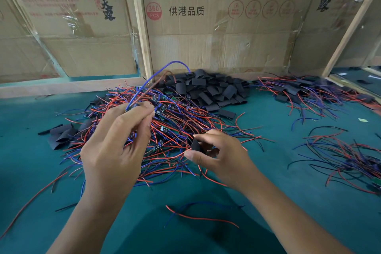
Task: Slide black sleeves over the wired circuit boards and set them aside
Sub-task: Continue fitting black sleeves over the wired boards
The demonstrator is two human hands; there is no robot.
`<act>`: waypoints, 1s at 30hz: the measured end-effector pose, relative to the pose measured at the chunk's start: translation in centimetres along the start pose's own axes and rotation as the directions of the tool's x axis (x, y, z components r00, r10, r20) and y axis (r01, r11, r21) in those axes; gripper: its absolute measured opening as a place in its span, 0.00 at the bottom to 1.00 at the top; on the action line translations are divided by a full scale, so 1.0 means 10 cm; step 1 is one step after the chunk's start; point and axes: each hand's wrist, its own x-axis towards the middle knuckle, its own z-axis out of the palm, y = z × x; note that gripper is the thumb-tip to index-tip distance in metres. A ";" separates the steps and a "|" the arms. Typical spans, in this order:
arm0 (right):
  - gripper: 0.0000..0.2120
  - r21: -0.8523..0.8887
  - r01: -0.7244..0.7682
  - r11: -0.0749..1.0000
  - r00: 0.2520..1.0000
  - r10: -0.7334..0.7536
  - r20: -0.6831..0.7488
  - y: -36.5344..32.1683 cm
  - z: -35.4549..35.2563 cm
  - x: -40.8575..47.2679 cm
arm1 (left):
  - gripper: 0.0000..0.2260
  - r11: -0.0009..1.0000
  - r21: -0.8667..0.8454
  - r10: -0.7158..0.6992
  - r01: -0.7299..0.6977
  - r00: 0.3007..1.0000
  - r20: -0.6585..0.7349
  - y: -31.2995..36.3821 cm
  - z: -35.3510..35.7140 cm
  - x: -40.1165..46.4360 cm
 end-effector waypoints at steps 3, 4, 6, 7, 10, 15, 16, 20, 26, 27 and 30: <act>0.10 0.017 -0.010 1.000 1.000 0.010 0.007 0.00 -0.01 -0.01 | 0.09 0.998 0.038 0.055 -0.055 0.998 0.022 0.01 -0.01 -0.01; 0.11 0.015 -0.016 1.000 1.000 0.016 0.008 -0.01 -0.02 -0.01 | 0.09 0.996 0.043 0.071 -0.072 0.997 0.028 0.01 -0.01 -0.01; 0.10 0.004 -0.021 1.000 1.000 0.021 0.014 -0.01 -0.02 -0.01 | 0.09 0.995 0.047 0.090 -0.092 0.995 0.036 0.02 -0.02 0.00; 0.09 0.001 -0.027 1.000 0.999 0.027 0.021 -0.01 -0.02 0.00 | 0.09 0.995 0.045 0.092 -0.093 0.995 0.037 0.02 -0.02 0.01; 0.14 0.023 -0.055 0.998 0.998 0.055 0.033 0.01 -0.01 -0.01 | 0.08 0.999 0.003 0.045 -0.045 0.999 0.025 0.01 -0.02 0.02; 0.13 0.072 -0.052 0.996 0.998 0.049 0.036 0.00 -0.01 -0.02 | 0.06 1.000 -0.022 0.003 -0.002 1.000 0.031 0.01 -0.04 0.03; 0.14 0.072 -0.054 0.996 0.998 0.051 0.037 0.00 -0.01 -0.02 | 0.06 1.000 -0.025 0.005 -0.004 0.999 0.033 0.02 -0.04 0.03; 0.20 0.055 -0.056 0.997 0.998 0.054 0.039 0.01 0.01 -0.02 | 0.06 1.000 -0.004 0.028 -0.028 1.000 0.006 0.05 -0.04 0.06; 0.10 0.077 -0.066 0.995 0.997 0.062 0.051 -0.04 0.03 -0.04 | 0.10 0.994 0.054 0.093 -0.091 0.995 -0.025 0.08 -0.04 0.05; 0.10 0.089 -0.059 0.994 0.997 0.054 0.060 -0.05 0.03 -0.04 | 0.11 0.994 0.057 0.098 -0.097 0.995 -0.031 0.08 -0.03 0.05; 0.13 0.125 -0.051 0.991 0.997 0.043 0.067 -0.09 0.02 -0.06 | 0.12 0.993 0.081 0.094 -0.089 0.994 -0.061 0.08 -0.01 0.02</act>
